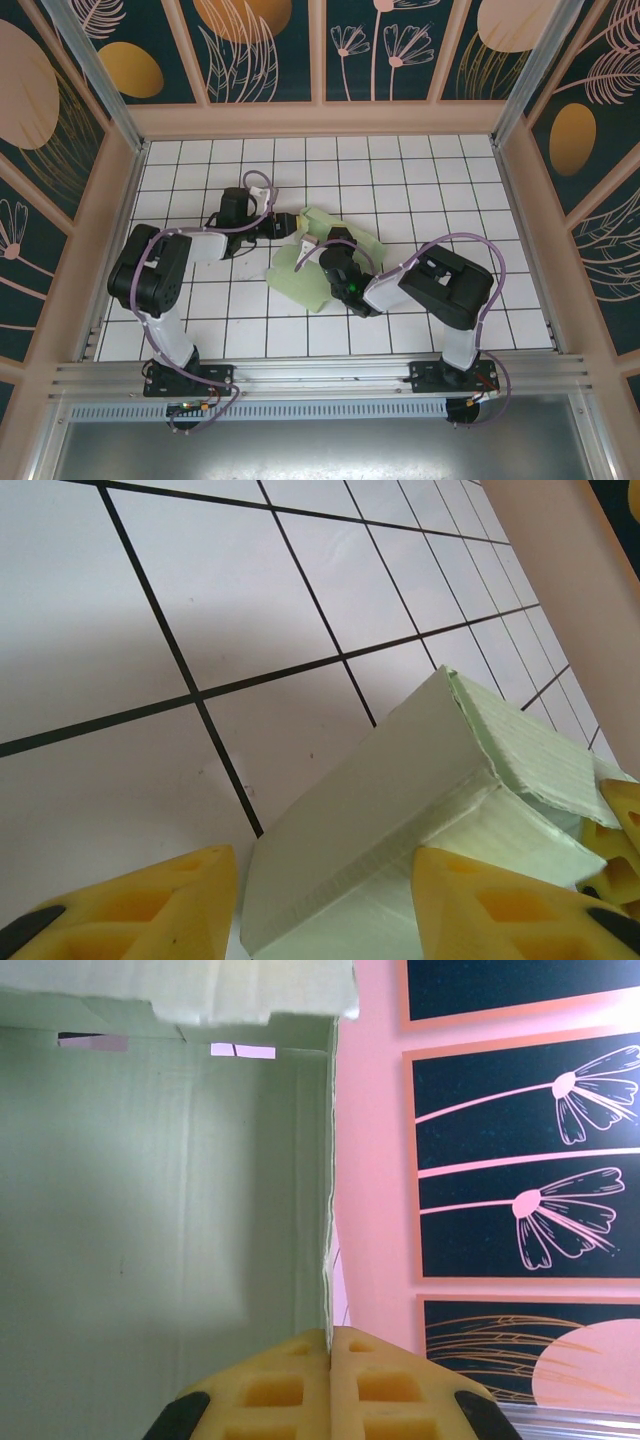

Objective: Fold the paper box

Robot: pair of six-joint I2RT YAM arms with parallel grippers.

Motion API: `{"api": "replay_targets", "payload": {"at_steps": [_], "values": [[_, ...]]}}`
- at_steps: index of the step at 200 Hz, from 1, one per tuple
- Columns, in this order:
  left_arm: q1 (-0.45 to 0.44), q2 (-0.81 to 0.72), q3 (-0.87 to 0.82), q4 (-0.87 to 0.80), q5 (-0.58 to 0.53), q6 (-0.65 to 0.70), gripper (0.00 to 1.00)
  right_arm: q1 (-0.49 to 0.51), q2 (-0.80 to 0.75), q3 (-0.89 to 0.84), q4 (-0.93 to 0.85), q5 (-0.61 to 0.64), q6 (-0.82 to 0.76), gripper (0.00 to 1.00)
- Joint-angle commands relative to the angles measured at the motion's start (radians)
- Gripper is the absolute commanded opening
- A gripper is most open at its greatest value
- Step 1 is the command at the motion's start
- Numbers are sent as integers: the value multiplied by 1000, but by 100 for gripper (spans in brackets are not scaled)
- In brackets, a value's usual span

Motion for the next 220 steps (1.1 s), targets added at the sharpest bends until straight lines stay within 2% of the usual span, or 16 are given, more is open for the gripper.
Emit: {"api": "replay_targets", "payload": {"at_steps": [1, 56, 82, 145, 220], "values": [[-11, 31, 41, -32, 0, 18, 49, 8, -47, 26, -54, -33, 47, 0], [-18, 52, 56, -43, -2, 20, 48, 16, -62, 66, -141, -49, 112, 0], [-19, 50, 58, -44, 0, 22, 48, 15, -82, 96, -240, -75, 191, 0], [-35, 52, 49, -9, 4, 1, 45, 15, -64, 96, -234, -78, 170, 0], [-39, 18, -30, 184, 6, -27, 43, 12, -72, 116, -354, -127, 275, 0]]}}
